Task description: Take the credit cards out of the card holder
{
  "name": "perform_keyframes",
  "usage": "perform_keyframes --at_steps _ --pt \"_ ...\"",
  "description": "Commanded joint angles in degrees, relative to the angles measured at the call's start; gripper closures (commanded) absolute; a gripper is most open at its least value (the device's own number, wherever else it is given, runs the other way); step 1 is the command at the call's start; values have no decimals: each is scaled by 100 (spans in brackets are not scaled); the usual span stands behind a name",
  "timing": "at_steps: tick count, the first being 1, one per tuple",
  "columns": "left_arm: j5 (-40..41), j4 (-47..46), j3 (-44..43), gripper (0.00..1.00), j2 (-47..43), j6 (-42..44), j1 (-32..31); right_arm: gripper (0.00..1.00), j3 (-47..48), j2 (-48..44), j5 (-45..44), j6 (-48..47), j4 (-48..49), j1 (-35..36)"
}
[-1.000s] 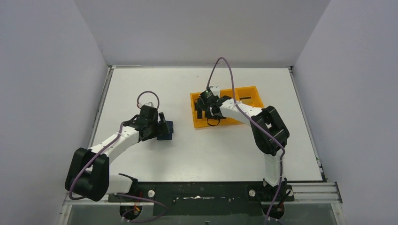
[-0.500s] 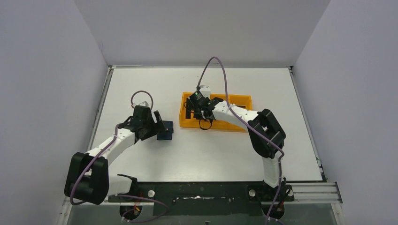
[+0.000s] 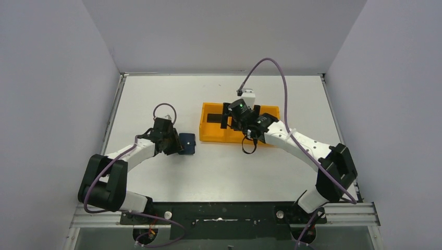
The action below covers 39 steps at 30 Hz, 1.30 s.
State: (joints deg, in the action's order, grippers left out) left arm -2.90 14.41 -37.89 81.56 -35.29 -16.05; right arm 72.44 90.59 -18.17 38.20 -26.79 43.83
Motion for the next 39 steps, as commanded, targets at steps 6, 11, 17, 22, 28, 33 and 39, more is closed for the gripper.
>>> perform_keyframes --at_steps 6,11,17,22,28,33,39 --pt "84 -36 -137 93 -49 185 -197 2 -1124 -864 -378 323 174 -54" --pt "-171 508 -177 94 -565 -58 -471 2 -1739 -1495 -51 496 677 -4" --pt "-136 749 343 94 -1379 -819 -1539 2 -3592 -3157 411 1142 2430 38" --pt "-136 298 918 90 -1952 -1587 -2745 2 -4578 -4211 470 1849 2774 -1" --pt "590 546 784 37 -1917 -1942 -3420 1 -4989 -4444 1001 2107 2985 33" --pt "1319 1084 361 15 -2162 -1927 -3405 1 -3801 -3541 -255 3066 482 619" --pt "1422 1461 152 4 -2411 -2281 -3141 2 -2953 -3097 -871 4613 -1245 1277"
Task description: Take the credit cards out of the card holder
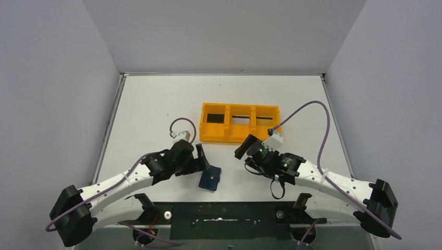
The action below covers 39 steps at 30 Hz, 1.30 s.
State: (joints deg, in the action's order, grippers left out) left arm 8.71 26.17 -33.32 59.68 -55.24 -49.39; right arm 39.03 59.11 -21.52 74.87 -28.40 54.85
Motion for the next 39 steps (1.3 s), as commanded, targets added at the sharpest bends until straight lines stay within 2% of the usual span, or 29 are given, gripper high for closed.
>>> perform_keyframes --at_steps 1,4,7,9,12,16,17,19,22,25,27,34,39 --pt "201 305 -248 4 -254 -274 250 2 297 40 -311 867 -820 221" --pt "123 359 64 4 -493 -349 391 3 -290 37 377 438 595 297" --pt "407 155 576 11 -1261 -508 436 11 -594 304 304 343 1443 646" --pt "442 148 738 16 -1817 -708 542 12 -228 707 327 572 1196 770" --pt "579 380 844 20 -2379 -839 718 16 570 1469 151 415 660 1057" --pt "679 529 987 21 -2535 -953 835 20 1382 2538 40 667 27 1334" --pt "638 539 986 19 -2499 -915 854 21 1517 2718 -11 773 -59 1451" --pt "658 593 969 4 -2448 -925 860 21 1664 2980 -80 918 -118 1571" --pt "732 575 1025 3 -2423 -1003 891 25 1736 3223 149 955 -56 1587" --pt "391 266 1168 3 -2379 -934 1026 30 1699 3369 254 1042 -51 1598" --pt "186 198 1206 9 -2274 -898 1119 33 1726 3431 291 968 -53 1587" --pt "224 290 1091 16 -1905 -661 1232 38 2174 3750 401 475 -214 1544" --pt "-88 163 1029 24 -1601 -482 1246 43 2248 3887 430 456 -336 1504"
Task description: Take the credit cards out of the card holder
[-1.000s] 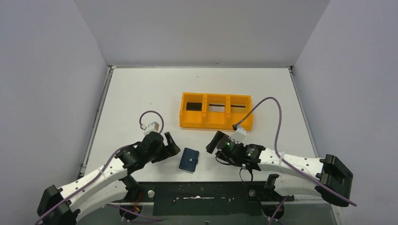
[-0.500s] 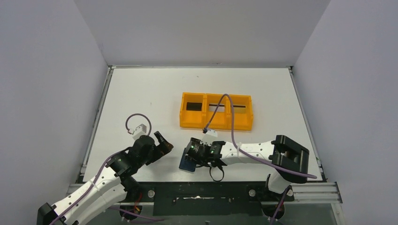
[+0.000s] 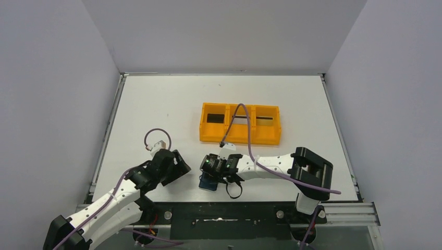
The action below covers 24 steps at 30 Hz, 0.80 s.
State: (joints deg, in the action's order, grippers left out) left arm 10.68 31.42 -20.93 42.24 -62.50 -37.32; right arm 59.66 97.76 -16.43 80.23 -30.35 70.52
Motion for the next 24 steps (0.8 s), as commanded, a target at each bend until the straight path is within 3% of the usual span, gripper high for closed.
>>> perform_keyframes --at_steps 1,4,7,10,14,18,24 --pt "-385 -456 -198 26 185 311 43 45 172 31 -59 -74 -111 -69" --pt "-759 -758 -140 34 292 480 41 55 187 86 5 -120 -108 -75" --pt "-1151 -1092 -51 37 410 634 42 58 247 108 -16 -136 -248 -74" --pt "-1642 -1452 -28 38 637 818 32 67 122 -13 -41 -174 -84 -90" --pt "-2159 -1996 -6 39 1035 963 -21 68 -171 -227 142 -369 425 -222" --pt "-2128 -2092 -49 41 1531 1039 -252 68 -358 -348 334 -565 799 -321" --pt "-1939 -2276 -37 55 2066 929 -740 71 -787 -486 748 -626 1424 -516"
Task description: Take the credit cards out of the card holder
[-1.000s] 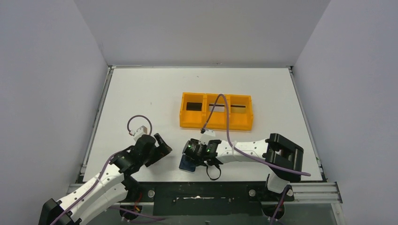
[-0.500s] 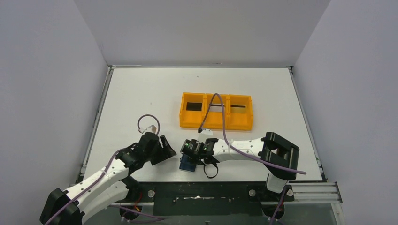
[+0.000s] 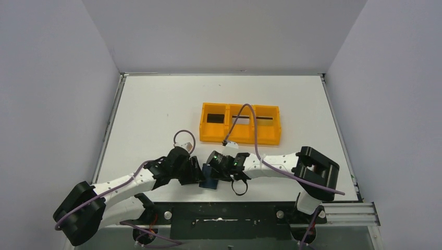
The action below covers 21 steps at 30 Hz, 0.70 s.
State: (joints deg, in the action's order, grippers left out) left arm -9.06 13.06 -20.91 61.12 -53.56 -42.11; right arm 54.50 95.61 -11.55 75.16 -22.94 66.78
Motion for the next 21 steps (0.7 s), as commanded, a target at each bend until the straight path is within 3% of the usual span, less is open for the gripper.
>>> perform_keyframes --at_steps 1,6,9,12,17,21 --pt "51 -538 -6 59 207 -31 -297 71 -372 -290 354 -79 844 -174" --pt "114 -983 165 75 171 -300 -324 67 -560 -374 443 -49 1075 -228" --pt "228 -984 138 90 52 -356 -324 57 -383 -385 310 -118 689 -228" --pt "313 -943 49 93 -113 -334 -331 50 -53 -394 18 -249 141 -200" --pt "491 -564 -131 99 -356 -339 -341 46 550 -423 -680 -147 -998 -107" --pt "576 -366 -242 99 -445 -288 -351 47 667 -469 -722 -280 -999 -72"
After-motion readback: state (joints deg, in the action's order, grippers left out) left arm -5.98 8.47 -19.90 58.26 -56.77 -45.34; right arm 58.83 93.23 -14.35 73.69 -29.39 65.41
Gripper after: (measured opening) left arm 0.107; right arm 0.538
